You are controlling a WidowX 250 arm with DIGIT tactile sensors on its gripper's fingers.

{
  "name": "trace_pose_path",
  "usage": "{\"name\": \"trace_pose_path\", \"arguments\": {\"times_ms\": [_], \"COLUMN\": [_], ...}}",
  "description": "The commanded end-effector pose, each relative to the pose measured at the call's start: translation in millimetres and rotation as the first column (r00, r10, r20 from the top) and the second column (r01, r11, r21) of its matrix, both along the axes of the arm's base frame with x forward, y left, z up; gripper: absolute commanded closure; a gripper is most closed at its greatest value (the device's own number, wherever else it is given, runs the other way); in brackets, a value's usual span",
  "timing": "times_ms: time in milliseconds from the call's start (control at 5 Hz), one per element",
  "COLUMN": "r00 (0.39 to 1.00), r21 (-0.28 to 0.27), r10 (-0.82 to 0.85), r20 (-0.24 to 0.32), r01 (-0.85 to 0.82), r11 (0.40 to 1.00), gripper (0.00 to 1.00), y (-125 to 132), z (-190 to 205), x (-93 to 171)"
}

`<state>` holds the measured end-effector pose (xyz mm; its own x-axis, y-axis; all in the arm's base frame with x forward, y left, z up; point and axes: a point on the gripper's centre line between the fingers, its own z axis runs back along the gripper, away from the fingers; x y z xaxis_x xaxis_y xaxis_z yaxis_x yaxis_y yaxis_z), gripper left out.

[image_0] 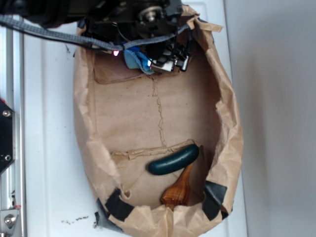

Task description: Grab the blue cloth.

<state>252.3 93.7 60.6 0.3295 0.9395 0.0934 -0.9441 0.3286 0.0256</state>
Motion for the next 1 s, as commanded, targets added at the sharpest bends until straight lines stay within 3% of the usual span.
{"name": "trace_pose_path", "arguments": {"times_ms": [0,200,400,800], "r00": [0.996,0.993,0.990,0.995], "r21": [0.096,0.151,0.145,0.070], "r10": [0.013,0.064,0.107,0.089], "r20": [0.088,0.095,0.093,0.045], "r01": [-0.022,-0.078,-0.120,-0.092], "r11": [0.995,0.985,0.982,0.993], "gripper": [0.00,0.04,1.00,1.00], "y": [12,8,4,-20], "z": [-30,-48,-47,0], "x": [-18,-10,-5,-12]}}
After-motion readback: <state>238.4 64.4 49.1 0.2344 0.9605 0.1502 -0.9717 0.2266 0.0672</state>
